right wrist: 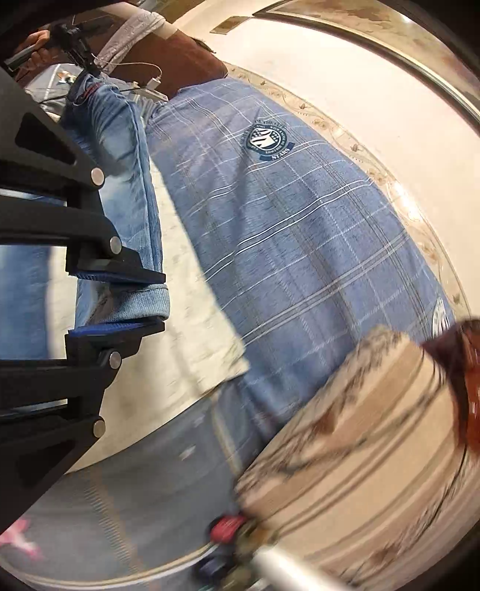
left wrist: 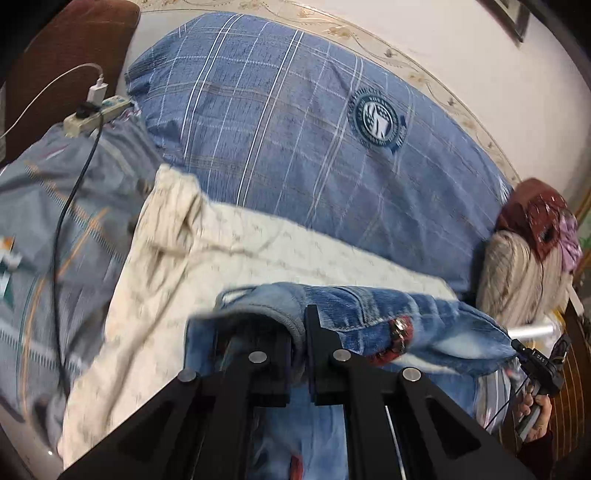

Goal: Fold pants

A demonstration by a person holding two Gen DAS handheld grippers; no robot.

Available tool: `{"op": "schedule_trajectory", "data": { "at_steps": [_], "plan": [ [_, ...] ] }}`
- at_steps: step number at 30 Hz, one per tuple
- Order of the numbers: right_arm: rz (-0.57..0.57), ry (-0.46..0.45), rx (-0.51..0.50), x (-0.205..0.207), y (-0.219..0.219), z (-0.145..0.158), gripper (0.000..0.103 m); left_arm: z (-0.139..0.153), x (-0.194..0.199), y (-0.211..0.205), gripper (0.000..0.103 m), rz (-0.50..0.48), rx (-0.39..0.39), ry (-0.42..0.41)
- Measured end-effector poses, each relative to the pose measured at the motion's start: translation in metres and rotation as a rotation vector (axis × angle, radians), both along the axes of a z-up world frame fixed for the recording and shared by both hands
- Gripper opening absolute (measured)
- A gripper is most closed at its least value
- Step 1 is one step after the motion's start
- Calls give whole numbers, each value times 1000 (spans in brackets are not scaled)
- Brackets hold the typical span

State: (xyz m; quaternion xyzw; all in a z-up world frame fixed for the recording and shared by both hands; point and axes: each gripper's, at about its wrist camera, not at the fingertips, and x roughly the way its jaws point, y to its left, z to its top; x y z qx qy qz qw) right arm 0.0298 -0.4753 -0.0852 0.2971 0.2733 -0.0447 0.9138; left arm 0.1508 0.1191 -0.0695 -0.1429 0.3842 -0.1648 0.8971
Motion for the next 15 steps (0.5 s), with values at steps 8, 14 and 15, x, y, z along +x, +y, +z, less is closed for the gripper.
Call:
{"op": "schedule_trajectory", "data": {
  "at_steps": [8,14,15],
  "plan": [
    [49,96,10,-99,22,-72,19,-88,-71,27,7,2,15,166],
    [105,219,44,-136,31,-108,27,-118,-91,46,7,59,-46,214],
    [103,229,62,-142,29,-111,28,-116,-92,46,7,57,-47,212]
  ]
}}
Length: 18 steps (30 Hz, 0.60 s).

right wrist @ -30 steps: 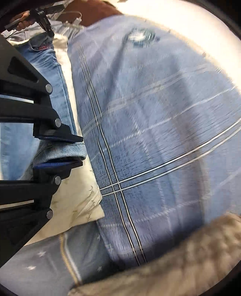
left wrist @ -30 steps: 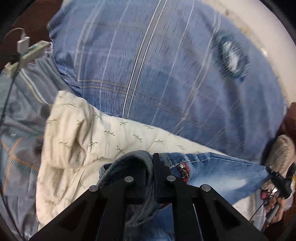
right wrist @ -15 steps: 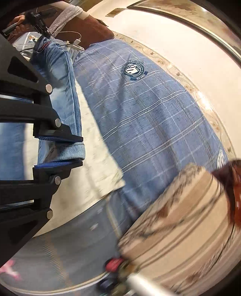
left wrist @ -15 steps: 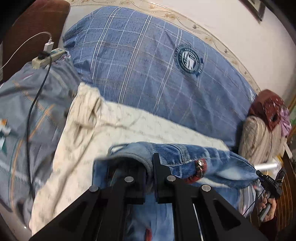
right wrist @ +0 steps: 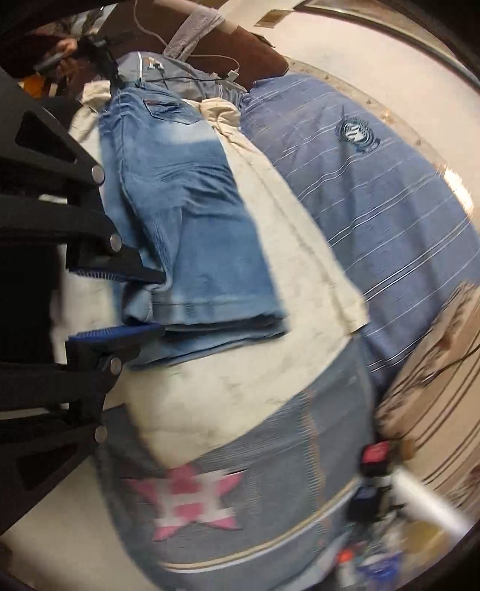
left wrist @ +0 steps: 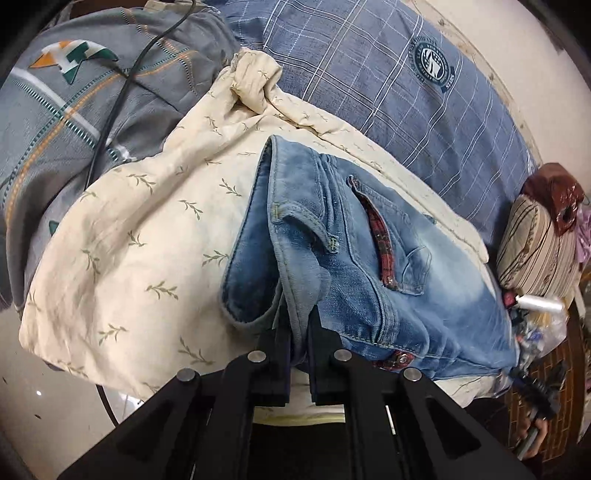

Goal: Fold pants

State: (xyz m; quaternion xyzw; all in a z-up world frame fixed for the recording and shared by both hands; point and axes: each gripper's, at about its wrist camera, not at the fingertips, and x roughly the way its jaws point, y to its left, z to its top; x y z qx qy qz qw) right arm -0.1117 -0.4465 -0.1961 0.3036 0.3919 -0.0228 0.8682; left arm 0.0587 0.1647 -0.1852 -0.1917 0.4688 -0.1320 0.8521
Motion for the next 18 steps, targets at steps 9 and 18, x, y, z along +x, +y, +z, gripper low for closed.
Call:
{"op": "schedule_trajectory", "data": {
  "at_steps": [9,18],
  "plan": [
    [-78,-108,-46,-14,-22,33,73,37,-12,0,8,-7,50,-55],
    [-37,-118,-118,57,-20,40,73,74,-30,16,11,153,168,-100]
  ]
}}
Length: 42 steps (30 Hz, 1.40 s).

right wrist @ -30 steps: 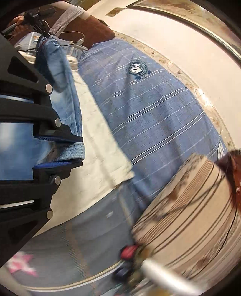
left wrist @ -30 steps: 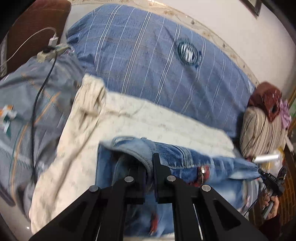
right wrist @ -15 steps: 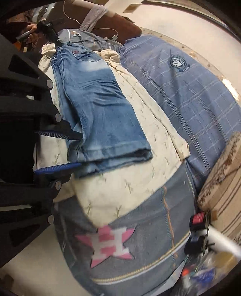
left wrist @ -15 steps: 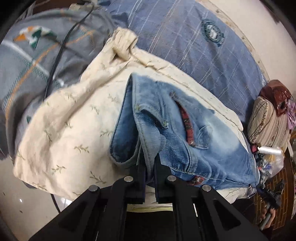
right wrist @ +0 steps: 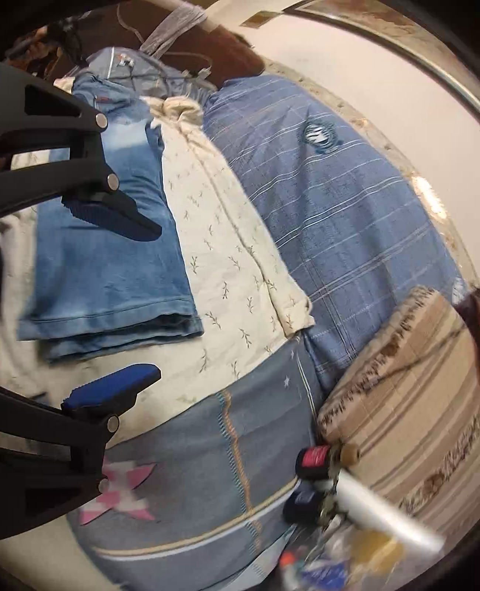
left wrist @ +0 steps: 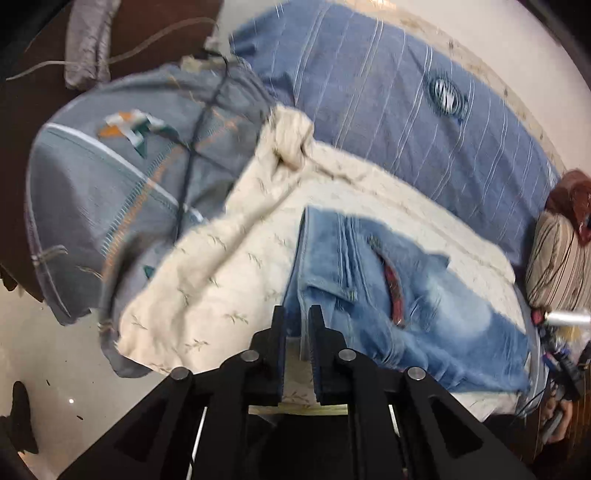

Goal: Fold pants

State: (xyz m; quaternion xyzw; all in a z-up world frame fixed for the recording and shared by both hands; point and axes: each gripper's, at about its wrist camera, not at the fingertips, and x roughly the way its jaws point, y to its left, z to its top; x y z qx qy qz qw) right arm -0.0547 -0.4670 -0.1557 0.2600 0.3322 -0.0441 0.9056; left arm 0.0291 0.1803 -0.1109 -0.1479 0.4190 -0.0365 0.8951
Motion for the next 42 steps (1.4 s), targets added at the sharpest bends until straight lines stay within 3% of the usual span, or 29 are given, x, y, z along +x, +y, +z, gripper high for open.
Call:
{"op": "schedule_trajectory", "data": {
  "at_steps": [4,7,8,11,14,21,26,29,33,37,40,42],
  "plan": [
    [34,36,-28,31,2,-11,71,20,-2,-35,12,-129,-2,-60],
    [47,69,-44,48,5,-20,70,20,2,-84,13,-282,-1,-67],
    [55,76,-43,53,7,-22,65,15,6,-104,13,-334,5,-60],
    [95,161,-93,68,18,-31,32,0,15,-147,13,-431,28,-36],
    [104,226,-164,77,26,-35,6,-21,29,-178,13,-475,56,20],
    [38,118,-173,75,13,3,5,-60,40,-199,13,-512,84,133],
    [1,156,-171,87,6,-20,5,-98,35,-192,13,-502,81,266],
    [7,173,-99,87,-1,-42,6,-96,33,-190,13,-504,75,262],
    [-3,124,70,66,-21,-31,7,-86,30,-189,13,-509,76,259],
    [-43,63,-3,33,-23,-1,7,-68,27,-184,13,-506,54,214],
    [-57,35,-2,11,-22,11,7,-56,27,-183,13,-509,42,174],
    [-2,44,-14,6,-9,14,8,-52,33,-186,13,-504,41,160]
  ]
}}
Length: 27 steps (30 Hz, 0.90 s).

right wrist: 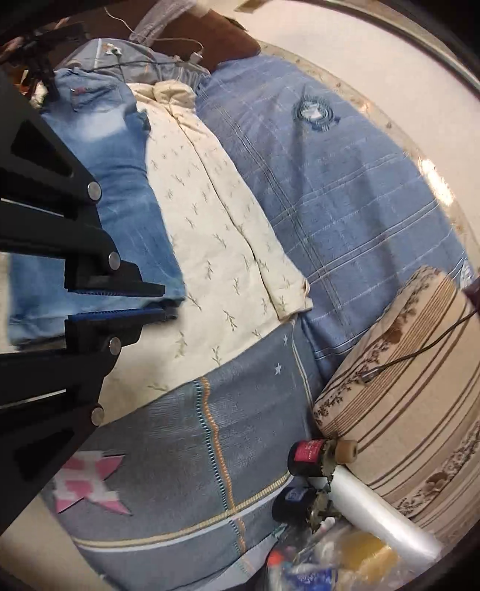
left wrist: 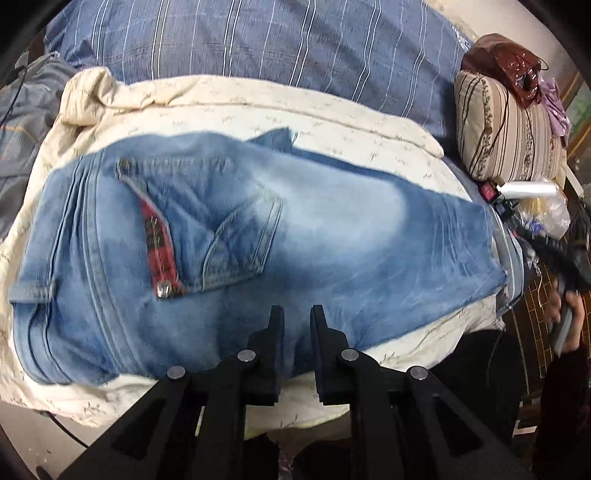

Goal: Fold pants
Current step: 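Reposition both grippers over the folded jeans edges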

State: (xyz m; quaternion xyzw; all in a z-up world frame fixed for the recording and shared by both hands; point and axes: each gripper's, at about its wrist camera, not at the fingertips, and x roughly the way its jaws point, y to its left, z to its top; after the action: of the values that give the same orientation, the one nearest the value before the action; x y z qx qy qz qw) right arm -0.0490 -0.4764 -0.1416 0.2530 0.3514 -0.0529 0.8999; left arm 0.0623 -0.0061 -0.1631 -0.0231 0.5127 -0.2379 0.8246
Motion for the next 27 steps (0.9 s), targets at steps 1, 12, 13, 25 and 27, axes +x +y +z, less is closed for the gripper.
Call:
{"op": "schedule_trajectory", "data": {
  "at_steps": [1,12,13,25,27],
  "plan": [
    [46,22,-9,0,12,-1,8,0,3,-2,13,5,0,-1],
    [273,363,-164,24,108,-70,8,-36,6,12,13,68,34,86],
    [274,376,-152,23,107,-74,8,-36,4,13,13,63,35,88],
    [407,197,-83,79,146,6,9,3,15,38,13,118,19,7],
    [461,131,-68,101,174,21,9,13,20,53,13,173,42,-37]
  ]
}}
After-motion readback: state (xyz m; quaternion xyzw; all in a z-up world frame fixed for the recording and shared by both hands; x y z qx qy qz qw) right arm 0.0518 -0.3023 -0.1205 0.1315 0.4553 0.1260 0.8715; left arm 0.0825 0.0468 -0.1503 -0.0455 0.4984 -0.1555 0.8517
